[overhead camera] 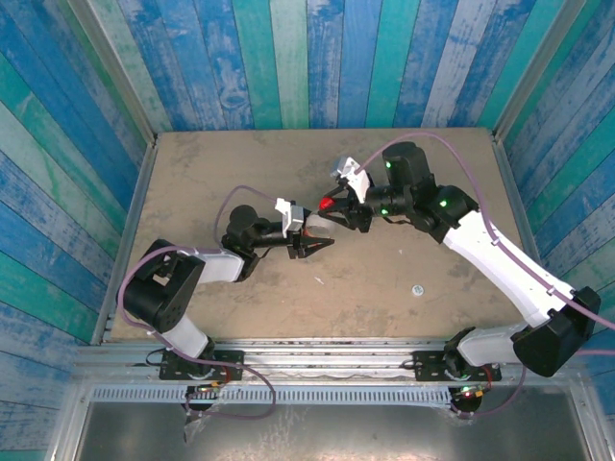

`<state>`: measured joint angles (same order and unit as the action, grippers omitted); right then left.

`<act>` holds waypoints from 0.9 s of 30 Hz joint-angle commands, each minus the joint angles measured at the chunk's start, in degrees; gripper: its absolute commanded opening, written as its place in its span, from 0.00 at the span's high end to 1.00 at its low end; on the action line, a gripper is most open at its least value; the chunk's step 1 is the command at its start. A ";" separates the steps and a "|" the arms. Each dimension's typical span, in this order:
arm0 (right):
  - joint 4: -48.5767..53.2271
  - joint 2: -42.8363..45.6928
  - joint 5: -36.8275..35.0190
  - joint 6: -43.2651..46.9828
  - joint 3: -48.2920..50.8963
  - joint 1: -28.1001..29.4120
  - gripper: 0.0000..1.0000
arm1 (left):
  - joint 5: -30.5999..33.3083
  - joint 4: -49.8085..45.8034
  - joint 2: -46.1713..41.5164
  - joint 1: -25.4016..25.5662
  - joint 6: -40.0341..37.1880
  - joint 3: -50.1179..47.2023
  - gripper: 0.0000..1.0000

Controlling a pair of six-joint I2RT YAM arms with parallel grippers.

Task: Screw on the bottle caps

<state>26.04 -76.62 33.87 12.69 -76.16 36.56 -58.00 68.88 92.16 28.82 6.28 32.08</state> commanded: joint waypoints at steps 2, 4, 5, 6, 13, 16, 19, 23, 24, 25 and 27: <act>0.42 2.16 -0.35 0.68 0.24 -0.26 0.42 | 0.16 -0.79 -3.36 0.10 -1.90 -0.39 0.45; 1.95 2.84 -0.89 2.32 -0.11 -0.31 0.36 | 0.08 -1.74 -3.61 0.10 -2.66 -0.35 0.45; 2.73 3.19 -1.14 3.22 -0.30 -0.26 0.35 | -0.05 -1.88 -3.70 0.10 -2.92 -0.27 0.45; 3.46 3.61 -1.42 4.08 -0.62 -0.26 0.32 | -0.27 -1.91 -3.82 0.08 -3.01 -0.33 0.45; 10.45 2.53 4.52 11.02 -5.87 -1.66 0.42 | -2.80 -5.03 -4.86 0.10 -5.37 0.18 0.46; 13.08 0.52 6.79 12.71 -8.18 -1.84 0.47 | -3.78 -5.33 -5.48 0.18 -5.49 0.29 0.46; 14.08 -1.21 9.81 13.00 -9.81 -1.85 0.51 | -3.70 -5.29 -5.96 0.19 -5.60 0.38 0.46; 15.95 -2.90 11.67 13.90 -11.10 -1.86 0.52 | -3.83 -5.42 -6.01 0.19 -5.53 0.55 0.46; 16.31 -3.16 11.64 14.08 -11.14 -1.88 0.53 | -3.92 -5.50 -6.02 0.17 -5.57 0.53 0.46; 16.58 -3.27 11.66 14.24 -11.13 -1.84 0.52 | -3.96 -5.45 -6.05 0.19 -5.61 0.49 0.46; 16.63 -3.40 11.63 14.19 -10.99 -1.84 0.54 | -4.05 -5.41 -6.17 0.19 -5.58 0.44 0.46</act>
<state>40.40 -79.77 43.22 25.61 -86.15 34.79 -60.84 63.90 89.38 28.82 1.28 32.08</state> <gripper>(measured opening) 0.466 0.547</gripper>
